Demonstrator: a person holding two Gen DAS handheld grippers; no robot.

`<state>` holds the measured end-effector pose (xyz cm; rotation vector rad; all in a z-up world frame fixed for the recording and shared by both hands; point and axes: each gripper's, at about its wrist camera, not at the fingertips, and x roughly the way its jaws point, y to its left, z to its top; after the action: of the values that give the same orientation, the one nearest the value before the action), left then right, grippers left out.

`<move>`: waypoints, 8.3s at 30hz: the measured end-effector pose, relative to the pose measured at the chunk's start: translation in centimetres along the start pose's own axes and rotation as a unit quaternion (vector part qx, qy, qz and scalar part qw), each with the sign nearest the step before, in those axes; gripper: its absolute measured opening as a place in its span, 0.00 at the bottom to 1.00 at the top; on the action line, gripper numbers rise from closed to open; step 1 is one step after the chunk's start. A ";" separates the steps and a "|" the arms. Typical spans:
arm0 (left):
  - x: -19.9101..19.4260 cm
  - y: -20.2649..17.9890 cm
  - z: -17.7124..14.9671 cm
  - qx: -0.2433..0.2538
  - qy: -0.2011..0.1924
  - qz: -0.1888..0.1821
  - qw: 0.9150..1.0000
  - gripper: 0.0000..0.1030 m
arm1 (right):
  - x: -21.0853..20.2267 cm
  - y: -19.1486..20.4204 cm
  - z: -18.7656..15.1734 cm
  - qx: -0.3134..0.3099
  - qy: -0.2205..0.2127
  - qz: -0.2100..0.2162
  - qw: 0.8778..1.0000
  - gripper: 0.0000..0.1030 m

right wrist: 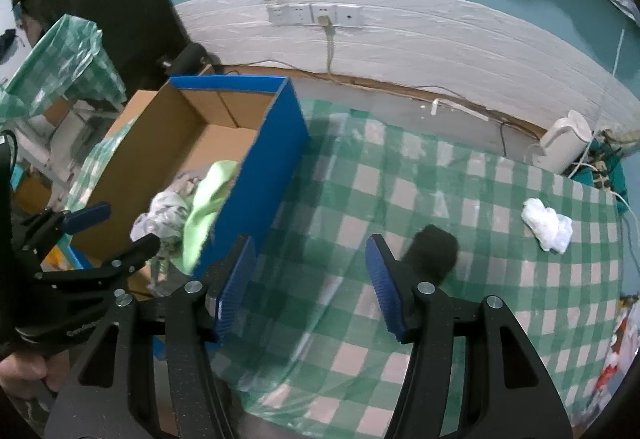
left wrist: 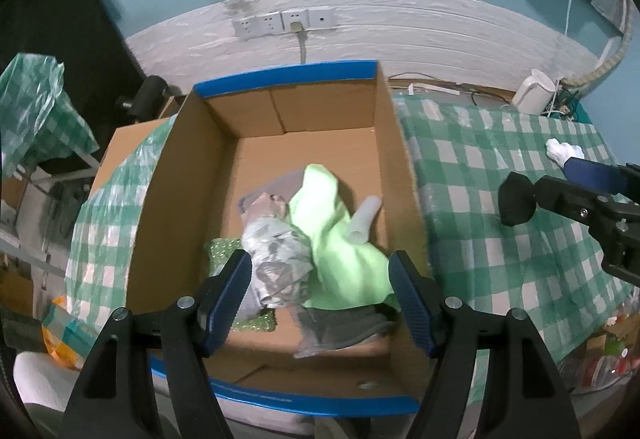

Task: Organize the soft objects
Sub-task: 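Open both tools over the box, dropping the bundle and foam block inside, then withdraw both tools from the box toward the black sponge and white cloth, then grasp the black sponge with the left tool while the right tool grasps the white crumpled cloth, then carry the black sponge with the left tool while the right tool carries the white cloth, then open both tools over the box, releasing the sponge and white cloth inside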

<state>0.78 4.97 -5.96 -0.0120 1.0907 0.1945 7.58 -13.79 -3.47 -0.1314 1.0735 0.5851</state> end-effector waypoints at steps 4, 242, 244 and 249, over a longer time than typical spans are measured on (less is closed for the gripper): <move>-0.3 -1.3 0.1 0.008 -0.003 -0.006 1.000 0.71 | -0.5 -1.1 -0.6 0.001 -0.003 -0.009 1.000 0.58; 1.0 10.4 0.0 -0.081 0.000 0.007 0.997 0.56 | 6.2 12.4 5.6 -0.103 0.054 0.047 0.992 0.63; 0.5 10.3 0.0 -0.077 -0.005 0.012 0.997 0.65 | 5.9 12.0 5.6 -0.100 0.050 0.045 0.993 0.63; -1.3 9.3 0.0 -0.058 -0.026 0.017 0.998 0.72 | 4.3 10.4 5.4 -0.086 0.039 0.040 0.995 0.63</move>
<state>-1.26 13.90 -4.03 -0.0918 1.0274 0.2875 7.97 -1.37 -2.71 -0.2632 1.1076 0.7498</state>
